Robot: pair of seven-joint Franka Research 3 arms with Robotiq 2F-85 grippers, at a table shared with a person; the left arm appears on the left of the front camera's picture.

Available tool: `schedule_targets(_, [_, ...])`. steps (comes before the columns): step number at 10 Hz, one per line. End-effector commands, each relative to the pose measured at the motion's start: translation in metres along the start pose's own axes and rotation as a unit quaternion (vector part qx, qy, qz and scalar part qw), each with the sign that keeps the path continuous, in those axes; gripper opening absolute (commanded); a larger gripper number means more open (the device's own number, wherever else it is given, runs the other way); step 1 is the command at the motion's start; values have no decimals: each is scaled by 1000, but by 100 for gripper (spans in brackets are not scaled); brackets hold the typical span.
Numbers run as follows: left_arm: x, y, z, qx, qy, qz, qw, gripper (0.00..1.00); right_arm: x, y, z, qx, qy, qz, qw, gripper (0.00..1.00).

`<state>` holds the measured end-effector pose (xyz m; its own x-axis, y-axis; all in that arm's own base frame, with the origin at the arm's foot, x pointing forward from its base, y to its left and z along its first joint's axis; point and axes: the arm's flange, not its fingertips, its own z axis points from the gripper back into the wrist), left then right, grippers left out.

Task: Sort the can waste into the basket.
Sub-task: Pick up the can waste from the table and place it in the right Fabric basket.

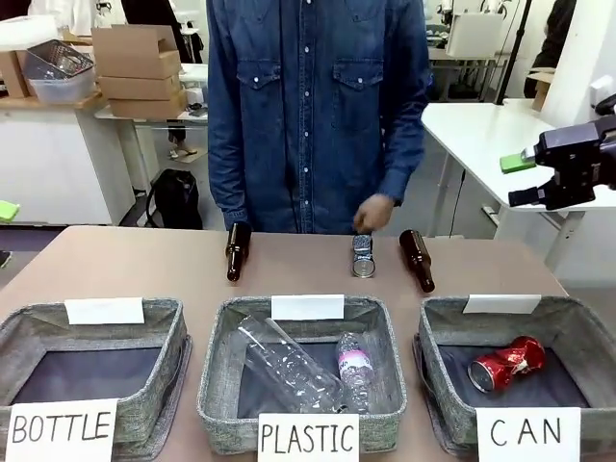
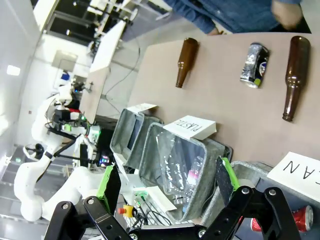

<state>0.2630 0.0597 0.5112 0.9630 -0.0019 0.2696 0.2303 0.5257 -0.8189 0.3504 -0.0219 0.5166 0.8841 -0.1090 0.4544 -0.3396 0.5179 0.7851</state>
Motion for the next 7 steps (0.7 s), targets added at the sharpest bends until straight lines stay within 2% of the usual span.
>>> schedule_targets(1, [-2,3,2,1,1,-9,1000,100,0,0,0,0,0,0,1000,100])
schedule_targets(2, [-2,3,2,1,1,-9,1000,100,20,8,-37,-90,55,3,994,100])
schedule_targets(3, [-2,3,2,1,1,-9,1000,100,52,12,-98,-179,124,8,976,100])
schedule_targets(4, [-2,3,2,1,1,-9,1000,100,79,3,-146,-280,147,0,949,100])
schedule_targets(5, [-2,3,2,1,1,-9,1000,100,97,-9,-189,-315,172,-8,933,100])
schedule_targets(7, [-2,3,2,1,1,-9,1000,100,106,-14,-252,-338,159,15,928,100])
